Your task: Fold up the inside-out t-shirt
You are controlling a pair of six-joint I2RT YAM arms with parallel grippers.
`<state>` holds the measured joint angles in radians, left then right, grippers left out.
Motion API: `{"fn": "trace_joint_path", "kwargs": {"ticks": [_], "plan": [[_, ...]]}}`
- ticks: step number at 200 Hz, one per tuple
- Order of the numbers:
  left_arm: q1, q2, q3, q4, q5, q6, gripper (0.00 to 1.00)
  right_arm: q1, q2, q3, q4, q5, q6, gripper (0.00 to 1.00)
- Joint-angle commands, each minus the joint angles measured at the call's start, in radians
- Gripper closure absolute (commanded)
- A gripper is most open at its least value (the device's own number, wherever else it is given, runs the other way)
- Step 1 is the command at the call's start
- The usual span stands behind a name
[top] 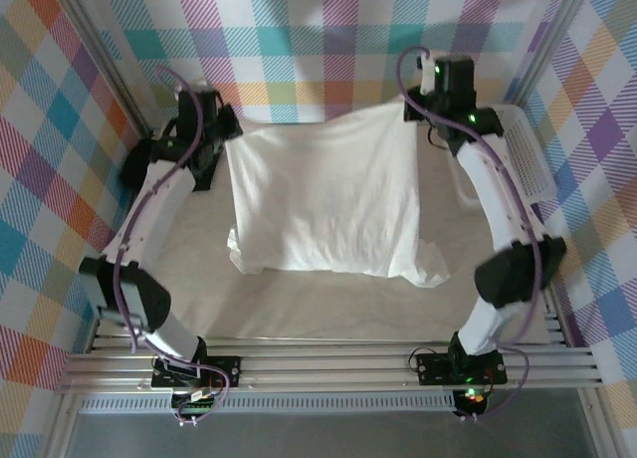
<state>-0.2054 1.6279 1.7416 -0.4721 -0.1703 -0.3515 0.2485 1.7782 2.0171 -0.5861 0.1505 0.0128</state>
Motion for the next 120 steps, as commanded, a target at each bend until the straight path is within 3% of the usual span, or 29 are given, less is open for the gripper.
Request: {"fn": "trace_joint_path", "kwargs": {"ticks": [1, 29, 48, 65, 95, 120], "plan": [[0.014, -0.019, 0.327, 0.069, 0.036, 0.071, 1.00, -0.002, 0.012, 0.367, 0.067, -0.023, -0.057, 1.00], [0.014, 0.010, 0.633, -0.046, 0.043, 0.112, 1.00, -0.002, 0.037, 0.597, 0.069, -0.038, -0.094, 1.00], [0.013, -0.071, 0.620, -0.024, 0.080, 0.122, 1.00, 0.000, -0.025, 0.588, 0.101, -0.084, -0.099, 1.00], [0.014, -0.194, 0.490, 0.030, 0.125, 0.108, 1.00, -0.001, -0.094, 0.532, 0.106, -0.127, -0.085, 1.00], [0.009, -0.401, 0.201, 0.010, 0.190, 0.047, 1.00, 0.003, -0.280, 0.281, 0.076, -0.206, -0.061, 1.00], [-0.005, -0.626, -0.204, 0.029, 0.266, -0.044, 1.00, 0.003, -0.505, -0.133, 0.078, -0.192, 0.006, 1.00]]}}
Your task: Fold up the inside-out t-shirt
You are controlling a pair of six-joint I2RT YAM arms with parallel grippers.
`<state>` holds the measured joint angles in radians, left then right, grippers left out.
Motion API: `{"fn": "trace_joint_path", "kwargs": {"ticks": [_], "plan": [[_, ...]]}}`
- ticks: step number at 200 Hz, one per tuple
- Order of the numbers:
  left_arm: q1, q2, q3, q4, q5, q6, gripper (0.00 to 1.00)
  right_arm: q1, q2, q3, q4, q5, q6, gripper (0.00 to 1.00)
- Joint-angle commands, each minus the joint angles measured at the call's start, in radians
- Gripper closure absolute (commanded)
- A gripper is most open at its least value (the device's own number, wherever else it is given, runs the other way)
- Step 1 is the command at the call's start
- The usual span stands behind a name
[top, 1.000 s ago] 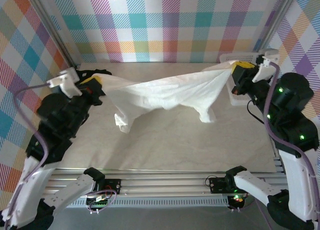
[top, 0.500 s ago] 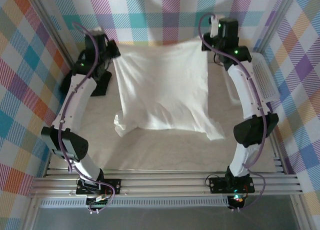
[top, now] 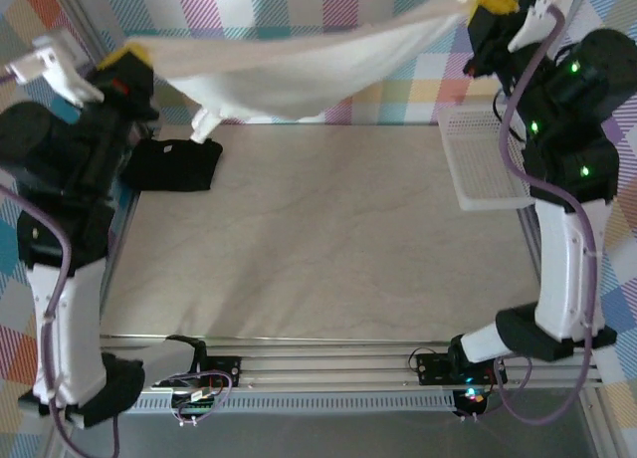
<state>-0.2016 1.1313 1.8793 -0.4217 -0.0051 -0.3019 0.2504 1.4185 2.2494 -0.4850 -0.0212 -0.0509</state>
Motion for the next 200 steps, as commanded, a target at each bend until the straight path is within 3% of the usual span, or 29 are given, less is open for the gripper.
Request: {"fn": "trace_joint_path", "kwargs": {"ticks": [1, 29, 44, 65, 89, 116, 145, 154, 165, 171, 200], "plan": [[-0.010, -0.138, -0.362, -0.018, 0.101, -0.100, 1.00, 0.001, -0.145, -0.366, -0.023, -0.021, 0.070, 1.00], [-0.078, -0.321, -0.802, -0.009, 0.215, -0.205, 1.00, 0.001, -0.378, -0.901, 0.017, 0.004, 0.255, 1.00], [-0.180, -0.390, -1.031, -0.031, 0.219, -0.253, 1.00, 0.001, -0.453, -1.152, -0.009, 0.026, 0.333, 1.00], [-0.328, -0.481, -1.307, 0.016, 0.171, -0.343, 1.00, 0.002, -0.487, -1.367, -0.036, 0.061, 0.371, 1.00], [-0.400, -0.455, -1.445, 0.085, 0.152, -0.375, 1.00, 0.002, -0.430, -1.462, 0.003, 0.028, 0.398, 1.00], [-0.416, -0.354, -1.445, 0.041, 0.087, -0.315, 1.00, 0.001, -0.310, -1.460, -0.009, 0.066, 0.382, 1.00], [-0.421, -0.338, -1.476, 0.015, 0.064, -0.297, 1.00, 0.001, -0.283, -1.481, -0.009, 0.113, 0.385, 1.00], [-0.424, -0.344, -1.490, 0.019, 0.078, -0.296, 0.90, 0.001, -0.293, -1.486, -0.004, 0.108, 0.378, 1.00], [-0.429, -0.365, -1.494, 0.017, 0.080, -0.279, 0.62, 0.001, -0.314, -1.489, -0.002, 0.084, 0.359, 1.00], [-0.434, -0.384, -1.488, 0.012, 0.070, -0.262, 0.52, 0.001, -0.330, -1.494, 0.004, 0.063, 0.344, 1.00], [-0.464, -0.491, -1.444, 0.041, -0.017, -0.166, 0.38, 0.001, -0.442, -1.520, 0.010, -0.033, 0.316, 1.00]]}}
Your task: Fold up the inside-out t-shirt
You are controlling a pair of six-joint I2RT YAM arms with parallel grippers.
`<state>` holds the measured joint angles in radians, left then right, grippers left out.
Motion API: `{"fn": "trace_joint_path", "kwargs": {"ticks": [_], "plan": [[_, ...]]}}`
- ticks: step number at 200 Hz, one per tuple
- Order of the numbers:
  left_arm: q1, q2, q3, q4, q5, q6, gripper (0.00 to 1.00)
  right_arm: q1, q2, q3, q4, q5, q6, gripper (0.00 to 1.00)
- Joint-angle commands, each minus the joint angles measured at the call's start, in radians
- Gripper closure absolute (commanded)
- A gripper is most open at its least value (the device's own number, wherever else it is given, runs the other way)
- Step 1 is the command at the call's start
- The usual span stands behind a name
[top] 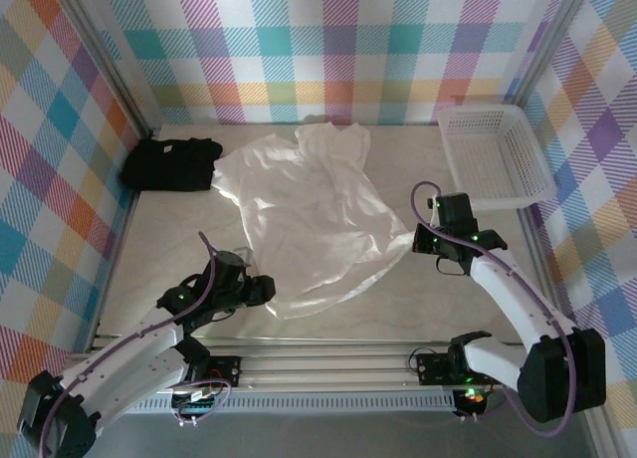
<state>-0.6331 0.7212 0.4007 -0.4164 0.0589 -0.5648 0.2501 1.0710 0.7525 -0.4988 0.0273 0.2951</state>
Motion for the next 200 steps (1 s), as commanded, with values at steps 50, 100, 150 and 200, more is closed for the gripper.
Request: {"fn": "trace_joint_path", "kwargs": {"ticks": [50, 100, 150, 200], "plan": [[-0.168, 0.286, 0.207, 0.272, -0.139, 0.310, 0.31, 0.002, -0.187, -0.067, -0.099, 0.019, 0.065, 1.00], [-0.340, 0.849, 0.546, 0.261, -0.190, 0.514, 0.36, 0.002, -0.169, -0.097, -0.065, 0.010, 0.088, 1.00], [-0.344, 1.122, 0.723, 0.241, -0.224, 0.553, 0.39, 0.002, -0.161, -0.099, -0.049, 0.000, 0.068, 1.00], [-0.343, 1.233, 0.813, 0.226, -0.244, 0.565, 0.81, 0.002, -0.155, -0.099, -0.044, -0.003, 0.056, 1.00]]}}
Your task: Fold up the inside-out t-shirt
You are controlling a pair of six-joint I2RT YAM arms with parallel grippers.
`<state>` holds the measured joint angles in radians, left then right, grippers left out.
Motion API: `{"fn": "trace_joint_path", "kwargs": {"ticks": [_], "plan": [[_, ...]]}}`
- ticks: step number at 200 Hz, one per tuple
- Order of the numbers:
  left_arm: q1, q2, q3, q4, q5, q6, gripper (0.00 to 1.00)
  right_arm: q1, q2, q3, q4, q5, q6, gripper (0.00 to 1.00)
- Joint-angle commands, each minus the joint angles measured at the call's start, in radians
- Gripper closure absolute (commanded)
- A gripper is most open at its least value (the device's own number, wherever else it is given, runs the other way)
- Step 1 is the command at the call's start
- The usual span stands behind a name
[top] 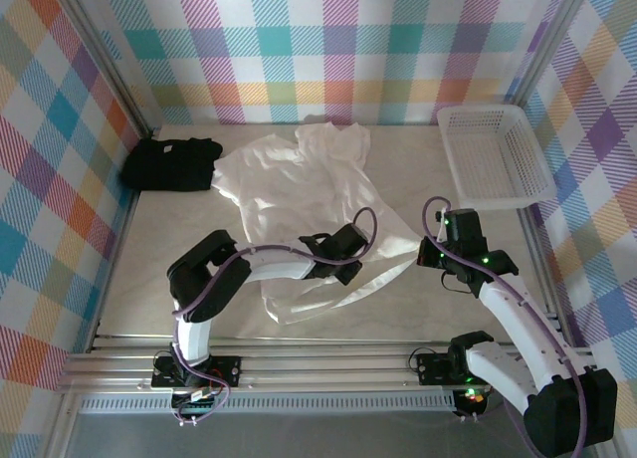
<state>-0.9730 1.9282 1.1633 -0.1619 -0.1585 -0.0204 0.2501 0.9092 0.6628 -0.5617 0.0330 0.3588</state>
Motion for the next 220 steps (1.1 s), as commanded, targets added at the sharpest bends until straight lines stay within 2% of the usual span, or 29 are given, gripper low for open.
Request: {"fn": "trace_joint_path", "kwargs": {"ticks": [1, 41, 90, 98, 100, 110, 116, 122, 126, 129, 141, 150, 171, 179, 199, 220], "plan": [[-0.003, 0.026, 0.051, -0.028, -0.026, 0.020, 0.81, 0.002, 0.006, -0.009, 0.020, -0.008, -0.008, 1.00], [0.005, -0.011, 0.040, -0.004, -0.027, 0.008, 0.96, 0.001, 0.011, -0.008, 0.028, -0.011, -0.012, 1.00], [0.041, -0.149, -0.001, -0.013, 0.024, -0.014, 1.00, 0.002, 0.032, 0.022, 0.011, 0.037, -0.013, 0.98], [0.058, -0.183, -0.011, -0.016, 0.047, -0.023, 1.00, 0.002, 0.036, 0.037, -0.013, 0.088, -0.001, 0.90], [0.064, -0.191, -0.014, -0.017, 0.055, -0.026, 1.00, 0.002, 0.038, 0.047, -0.030, 0.120, 0.005, 0.81], [0.086, -0.229, -0.032, -0.018, 0.084, -0.046, 1.00, 0.000, 0.037, 0.074, -0.072, 0.179, 0.006, 0.62], [0.100, -0.253, -0.043, -0.014, 0.101, -0.059, 1.00, 0.000, 0.033, 0.094, -0.096, 0.204, -0.002, 0.54], [0.113, -0.275, -0.056, -0.009, 0.117, -0.076, 1.00, 0.001, 0.023, 0.110, -0.104, 0.192, -0.028, 0.47], [0.122, -0.287, -0.063, -0.007, 0.131, -0.086, 1.00, 0.001, 0.011, 0.115, -0.101, 0.149, -0.058, 0.39], [0.129, -0.296, -0.067, -0.005, 0.140, -0.093, 1.00, 0.001, 0.006, 0.114, -0.098, 0.124, -0.069, 0.37], [0.149, -0.324, -0.077, 0.000, 0.173, -0.115, 1.00, 0.031, -0.024, 0.080, -0.012, -0.110, -0.136, 0.32], [0.162, -0.339, -0.076, -0.004, 0.193, -0.128, 1.00, 0.114, -0.025, 0.044, 0.069, -0.193, -0.151, 0.33], [0.197, -0.364, -0.058, -0.033, 0.235, -0.152, 1.00, 0.419, 0.043, -0.022, 0.240, -0.113, -0.213, 0.38], [0.211, -0.374, -0.049, -0.051, 0.250, -0.162, 1.00, 0.498, 0.085, -0.047, 0.329, -0.082, -0.220, 0.38], [0.248, -0.396, -0.018, -0.100, 0.309, -0.185, 1.00, 0.592, 0.191, -0.164, 0.679, -0.084, -0.221, 0.41], [0.277, -0.403, 0.043, -0.208, 0.372, -0.196, 1.00, 0.637, 0.354, -0.228, 0.998, -0.056, -0.299, 0.45]]}}
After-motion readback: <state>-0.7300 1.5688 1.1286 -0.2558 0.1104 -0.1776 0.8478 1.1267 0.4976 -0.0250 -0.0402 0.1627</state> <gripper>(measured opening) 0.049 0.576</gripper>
